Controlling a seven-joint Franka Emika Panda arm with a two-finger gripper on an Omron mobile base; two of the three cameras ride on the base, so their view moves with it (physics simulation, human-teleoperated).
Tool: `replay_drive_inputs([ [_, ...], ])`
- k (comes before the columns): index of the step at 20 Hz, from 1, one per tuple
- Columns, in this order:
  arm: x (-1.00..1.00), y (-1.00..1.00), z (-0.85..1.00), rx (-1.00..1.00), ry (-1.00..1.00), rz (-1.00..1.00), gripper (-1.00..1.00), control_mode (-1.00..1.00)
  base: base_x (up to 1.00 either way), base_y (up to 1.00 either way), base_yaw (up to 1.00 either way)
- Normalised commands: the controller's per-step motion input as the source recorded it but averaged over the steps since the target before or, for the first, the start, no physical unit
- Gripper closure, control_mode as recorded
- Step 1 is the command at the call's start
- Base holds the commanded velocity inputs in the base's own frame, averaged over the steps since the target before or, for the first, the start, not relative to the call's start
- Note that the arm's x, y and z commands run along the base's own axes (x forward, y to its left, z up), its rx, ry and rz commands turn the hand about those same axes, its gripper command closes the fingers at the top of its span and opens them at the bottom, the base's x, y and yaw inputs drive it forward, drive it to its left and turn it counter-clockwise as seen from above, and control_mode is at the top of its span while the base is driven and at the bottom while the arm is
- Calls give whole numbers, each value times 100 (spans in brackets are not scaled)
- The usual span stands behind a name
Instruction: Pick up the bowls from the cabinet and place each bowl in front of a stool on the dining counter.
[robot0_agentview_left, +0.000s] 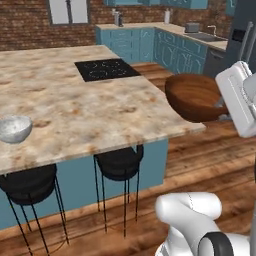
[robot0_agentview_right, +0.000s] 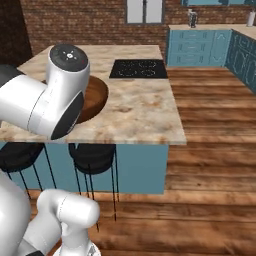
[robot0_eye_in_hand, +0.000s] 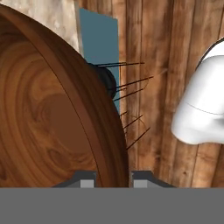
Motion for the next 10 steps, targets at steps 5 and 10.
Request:
replay_drive_inputs([
  [5, 0, 0, 0, 0, 0, 0, 100, 100, 45, 27, 10],
  [10, 0, 0, 0, 0, 0, 0, 100, 100, 100, 1, 25],
])
